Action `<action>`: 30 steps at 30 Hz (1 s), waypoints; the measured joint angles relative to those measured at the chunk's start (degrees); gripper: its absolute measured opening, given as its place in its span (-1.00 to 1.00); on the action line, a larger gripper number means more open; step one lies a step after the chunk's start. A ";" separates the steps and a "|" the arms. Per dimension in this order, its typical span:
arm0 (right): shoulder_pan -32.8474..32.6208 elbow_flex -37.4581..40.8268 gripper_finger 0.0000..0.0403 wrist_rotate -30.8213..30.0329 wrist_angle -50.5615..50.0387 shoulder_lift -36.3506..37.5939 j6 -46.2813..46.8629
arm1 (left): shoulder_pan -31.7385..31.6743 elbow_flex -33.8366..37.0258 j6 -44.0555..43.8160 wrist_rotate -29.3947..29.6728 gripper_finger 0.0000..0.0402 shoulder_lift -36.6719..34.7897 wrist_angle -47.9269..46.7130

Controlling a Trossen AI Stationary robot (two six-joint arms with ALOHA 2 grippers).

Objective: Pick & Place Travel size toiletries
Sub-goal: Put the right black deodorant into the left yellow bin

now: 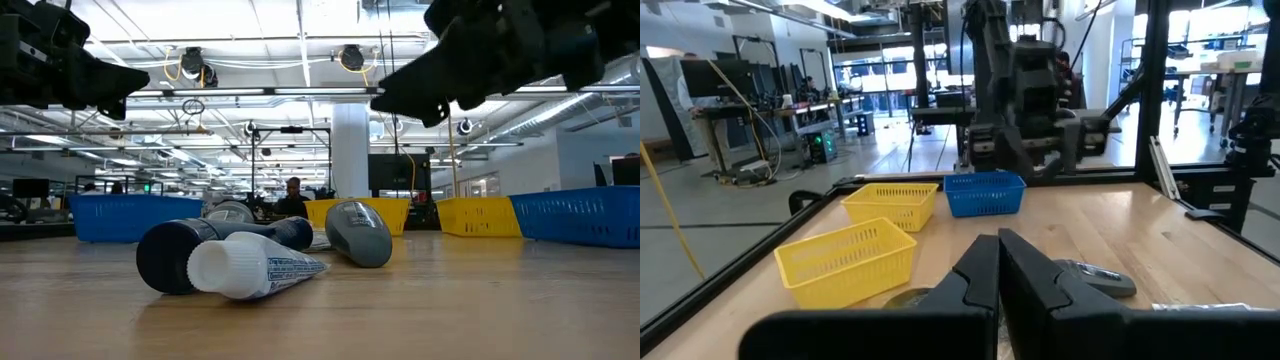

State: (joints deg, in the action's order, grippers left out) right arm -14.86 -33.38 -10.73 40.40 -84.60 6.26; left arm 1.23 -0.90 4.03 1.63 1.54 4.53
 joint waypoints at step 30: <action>-6.52 -21.53 0.85 -19.04 -37.79 -22.48 23.70 | -0.02 0.00 0.00 -0.02 -0.95 0.02 -0.02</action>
State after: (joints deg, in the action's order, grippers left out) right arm -21.38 -54.92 -29.77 2.61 -107.09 29.96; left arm 1.22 -0.90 4.03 1.61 1.56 4.51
